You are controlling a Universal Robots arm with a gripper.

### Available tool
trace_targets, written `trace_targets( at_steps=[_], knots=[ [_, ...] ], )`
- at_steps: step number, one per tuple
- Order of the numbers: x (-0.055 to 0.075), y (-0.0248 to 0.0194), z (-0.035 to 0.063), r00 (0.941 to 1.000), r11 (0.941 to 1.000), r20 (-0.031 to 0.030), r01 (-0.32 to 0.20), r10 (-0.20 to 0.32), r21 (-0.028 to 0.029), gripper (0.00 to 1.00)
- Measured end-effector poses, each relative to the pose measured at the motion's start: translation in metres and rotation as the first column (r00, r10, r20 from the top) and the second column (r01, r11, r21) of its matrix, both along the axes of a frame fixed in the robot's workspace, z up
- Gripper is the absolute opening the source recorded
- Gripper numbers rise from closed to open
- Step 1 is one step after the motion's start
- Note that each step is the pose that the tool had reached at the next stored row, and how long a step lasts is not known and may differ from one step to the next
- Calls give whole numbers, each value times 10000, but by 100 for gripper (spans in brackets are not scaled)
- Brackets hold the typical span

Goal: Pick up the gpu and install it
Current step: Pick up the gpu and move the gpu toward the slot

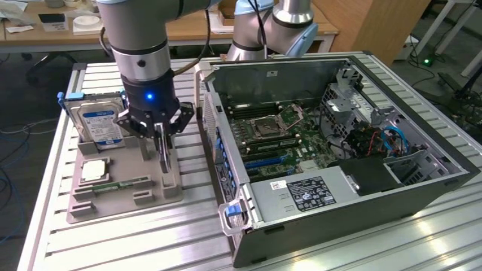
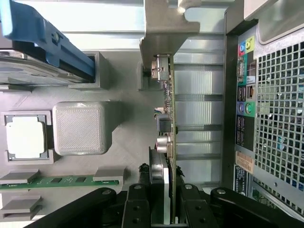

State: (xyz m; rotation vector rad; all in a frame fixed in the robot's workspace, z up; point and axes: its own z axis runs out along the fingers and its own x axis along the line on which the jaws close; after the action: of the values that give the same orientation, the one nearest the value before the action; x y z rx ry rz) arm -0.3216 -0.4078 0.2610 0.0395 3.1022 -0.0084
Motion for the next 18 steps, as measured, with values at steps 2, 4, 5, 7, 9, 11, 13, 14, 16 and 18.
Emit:
trace_targets(
  at_steps=[2, 4, 5, 7, 9, 11, 13, 14, 16, 18],
  knots=[
    [0, 0, 53, 10000, 10000, 0, 0, 0, 1, 28],
    [0, 0, 71, 10000, 10000, 0, 0, 0, 1, 28],
    [0, 0, 79, 10000, 10000, 0, 0, 0, 1, 28],
    [0, 0, 95, 10000, 10000, 0, 0, 0, 1, 28],
    [0, 0, 112, 10000, 10000, 0, 0, 0, 1, 28],
    [0, 0, 137, 10000, 10000, 0, 0, 0, 1, 28],
    [0, 0, 158, 10000, 10000, 0, 0, 0, 0, 28],
    [0, 0, 166, 10000, 10000, -1, 0, 0, 0, 28],
    [0, 0, 181, 10000, 10000, 0, 0, 0, 1, 28],
    [0, 0, 201, 10000, 10000, 0, 0, 0, 1, 28]
  ],
)
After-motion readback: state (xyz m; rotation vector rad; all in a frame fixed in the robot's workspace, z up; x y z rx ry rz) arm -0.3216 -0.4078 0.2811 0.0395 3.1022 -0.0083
